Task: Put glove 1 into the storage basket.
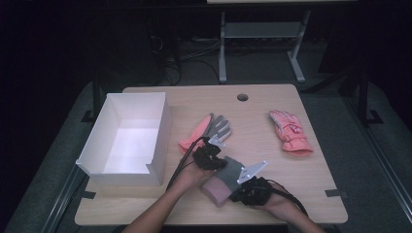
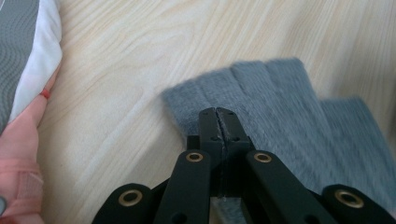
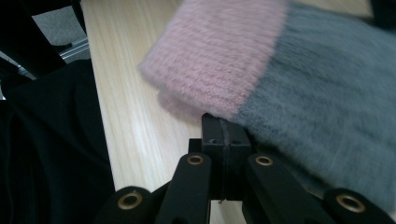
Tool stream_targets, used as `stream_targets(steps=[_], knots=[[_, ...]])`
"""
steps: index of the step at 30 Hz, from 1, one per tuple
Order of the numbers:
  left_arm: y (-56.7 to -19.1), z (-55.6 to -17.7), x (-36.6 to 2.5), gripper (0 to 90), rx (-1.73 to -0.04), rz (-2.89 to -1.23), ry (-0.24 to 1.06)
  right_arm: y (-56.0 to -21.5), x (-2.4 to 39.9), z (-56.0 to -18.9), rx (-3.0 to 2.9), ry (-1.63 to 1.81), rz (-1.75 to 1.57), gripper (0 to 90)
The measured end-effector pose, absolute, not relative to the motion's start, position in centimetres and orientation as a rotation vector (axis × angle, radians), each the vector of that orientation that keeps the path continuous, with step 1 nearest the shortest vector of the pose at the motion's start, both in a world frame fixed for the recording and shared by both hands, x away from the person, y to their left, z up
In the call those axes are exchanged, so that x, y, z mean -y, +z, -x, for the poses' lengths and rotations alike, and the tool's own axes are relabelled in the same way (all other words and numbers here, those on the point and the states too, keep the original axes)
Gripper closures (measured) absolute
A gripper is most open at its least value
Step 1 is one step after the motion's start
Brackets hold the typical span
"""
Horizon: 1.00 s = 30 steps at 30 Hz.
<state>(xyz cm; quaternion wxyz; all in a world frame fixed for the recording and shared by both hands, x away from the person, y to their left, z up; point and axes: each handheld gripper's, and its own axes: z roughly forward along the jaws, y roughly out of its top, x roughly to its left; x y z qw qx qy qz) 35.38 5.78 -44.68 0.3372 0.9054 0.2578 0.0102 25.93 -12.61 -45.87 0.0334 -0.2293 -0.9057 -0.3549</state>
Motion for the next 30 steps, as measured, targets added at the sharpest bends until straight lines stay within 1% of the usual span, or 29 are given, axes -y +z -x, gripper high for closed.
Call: stream_targets(steps=[3,7,9,11,12,13,14,16,19,21,22,24,25,26,28,30], knots=[[-44.8,-35.3,-5.4,89.5,-0.678,-2.343,0.017,-45.9,11.1,-25.9,2.799,-1.086,0.655,90.0],[-44.5,-35.3,-5.7,89.3,-0.669,-2.341,0.012,-45.8,11.5,-25.9,2.795,-1.091,0.666,90.0],[-44.1,-35.1,-6.1,85.8,-0.673,-2.328,0.006,-45.6,12.2,-25.9,2.789,-1.103,0.693,88.4],[-43.8,-34.9,-6.4,80.6,-0.672,-2.321,-0.006,-45.4,13.2,-25.9,2.787,-1.125,0.708,81.5],[-43.4,-34.4,-6.6,72.2,-0.690,-2.305,-0.025,-45.1,14.1,-25.8,2.793,-1.132,0.741,76.1],[-43.4,-34.4,-6.6,68.4,-0.690,-2.305,-0.025,-45.1,14.1,-25.8,2.793,-1.132,0.741,76.1],[-43.1,-34.2,-6.9,68.4,-0.675,-2.318,-0.031,-45.1,14.5,-25.7,2.790,-1.137,0.762,72.1],[-42.8,-33.8,-7.0,58.7,-0.674,-2.305,-0.029,-45.0,15.6,-25.8,2.783,-1.150,0.799,67.2],[-42.3,-33.0,-7.4,43.2,-0.631,-2.331,-0.010,-44.8,17.1,-26.0,2.791,-1.164,0.877,55.9],[-42.3,-32.5,-7.2,34.9,-0.643,-2.326,-0.014,-44.7,17.8,-26.1,2.784,-1.169,0.931,47.5],[-42.3,-32.3,-7.3,27.2,-0.627,-2.343,-0.010,-44.9,18.5,-26.3,2.782,-1.176,0.986,39.0],[-42.5,-31.8,-7.1,22.0,-0.623,-2.354,0.004,-45.0,19.3,-26.3,2.784,-1.178,1.047,32.1],[-42.6,-31.7,-7.1,22.0,-0.617,-2.369,0.009,-45.0,19.3,-26.3,2.784,-1.178,1.047,32.1],[-42.8,-31.5,-6.9,19.6,-0.625,-2.368,0.013,-45.0,19.7,-26.3,2.785,-1.180,1.068,29.0],[-43.2,-31.3,-6.6,17.4,-0.619,-2.384,0.021,-45.1,20.5,-26.5,2.776,-1.192,1.124,23.5],[-43.6,-31.3,-6.3,15.2,-0.617,-2.404,0.030,-44.9,21.2,-27.0,2.746,-1.204,1.183,15.7]])
